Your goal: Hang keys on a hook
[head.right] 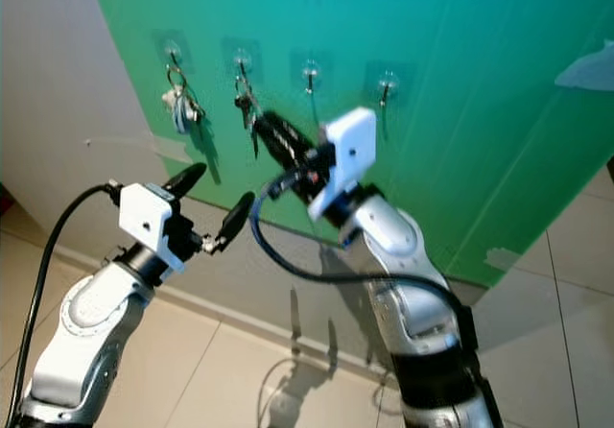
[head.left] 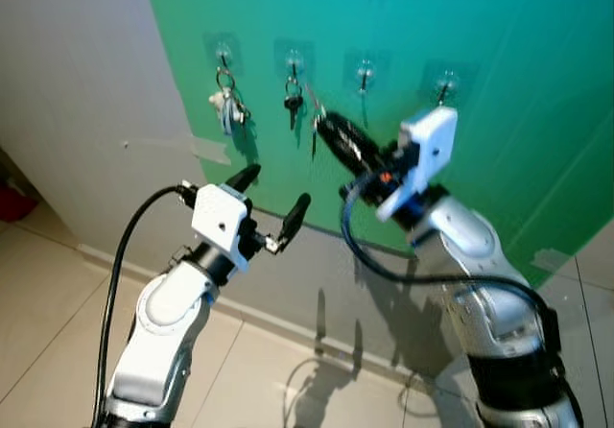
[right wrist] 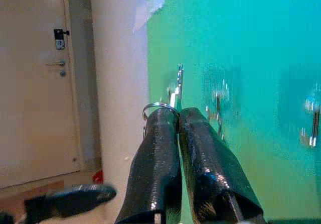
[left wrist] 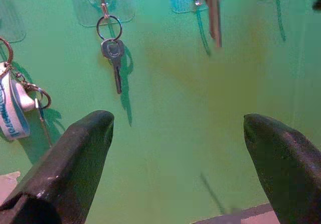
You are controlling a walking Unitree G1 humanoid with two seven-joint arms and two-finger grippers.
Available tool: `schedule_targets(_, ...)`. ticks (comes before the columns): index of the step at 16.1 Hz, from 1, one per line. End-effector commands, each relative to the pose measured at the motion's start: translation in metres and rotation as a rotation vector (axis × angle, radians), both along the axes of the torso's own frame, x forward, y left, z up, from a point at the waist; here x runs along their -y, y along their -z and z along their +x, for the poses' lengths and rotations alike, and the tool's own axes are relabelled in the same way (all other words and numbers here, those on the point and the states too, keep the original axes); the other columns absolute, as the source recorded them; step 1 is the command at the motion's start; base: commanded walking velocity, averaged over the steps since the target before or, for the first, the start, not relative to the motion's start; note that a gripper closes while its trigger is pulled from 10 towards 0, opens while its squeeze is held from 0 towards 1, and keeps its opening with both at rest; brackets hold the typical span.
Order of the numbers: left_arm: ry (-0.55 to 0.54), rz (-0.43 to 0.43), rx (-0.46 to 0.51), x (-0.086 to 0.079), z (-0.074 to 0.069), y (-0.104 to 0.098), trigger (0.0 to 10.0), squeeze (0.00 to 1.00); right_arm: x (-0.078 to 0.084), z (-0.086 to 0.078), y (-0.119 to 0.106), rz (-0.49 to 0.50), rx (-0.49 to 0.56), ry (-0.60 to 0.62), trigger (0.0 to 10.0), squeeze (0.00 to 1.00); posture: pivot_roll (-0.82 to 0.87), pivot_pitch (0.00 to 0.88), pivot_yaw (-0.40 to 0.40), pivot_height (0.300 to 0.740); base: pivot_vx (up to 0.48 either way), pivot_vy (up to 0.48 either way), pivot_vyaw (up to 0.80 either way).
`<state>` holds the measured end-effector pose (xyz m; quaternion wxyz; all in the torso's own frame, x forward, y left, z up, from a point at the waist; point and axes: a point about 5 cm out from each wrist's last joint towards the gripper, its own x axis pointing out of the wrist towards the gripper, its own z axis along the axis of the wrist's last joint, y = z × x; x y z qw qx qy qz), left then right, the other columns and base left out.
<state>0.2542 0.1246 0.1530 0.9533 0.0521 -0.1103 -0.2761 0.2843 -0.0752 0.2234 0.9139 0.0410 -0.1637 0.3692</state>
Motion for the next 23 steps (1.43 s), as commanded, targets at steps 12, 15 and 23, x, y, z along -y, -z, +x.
schedule_targets(12, 0.09, 0.138, 0.049, -0.009, -0.005, -0.005, 10.0, 0.0, 0.03, -0.01, 0.017, -0.465, 0.212, 0.037, 10.0, 0.0, -0.06, 0.0, 0.036, 0.74, 0.0, 0.0, 0.0)
schedule_targets(15, 0.077, 0.14, 0.053, -0.011, -0.005, -0.006, 10.0, 0.0, 0.035, -0.004, 0.007, -0.427, 0.246, 0.114, 10.0, 0.0, -0.05, 0.0, 0.03, 0.74, 0.0, 0.0, 0.0)
schedule_targets(23, 0.073, 0.124, 0.05, -0.005, -0.008, -0.004, 10.0, 0.0, 0.022, 0.007, -0.01, -0.447, 0.423, 0.256, 10.0, 0.0, -0.04, 0.0, 0.016, 0.74, 0.0, 0.0, 0.0)
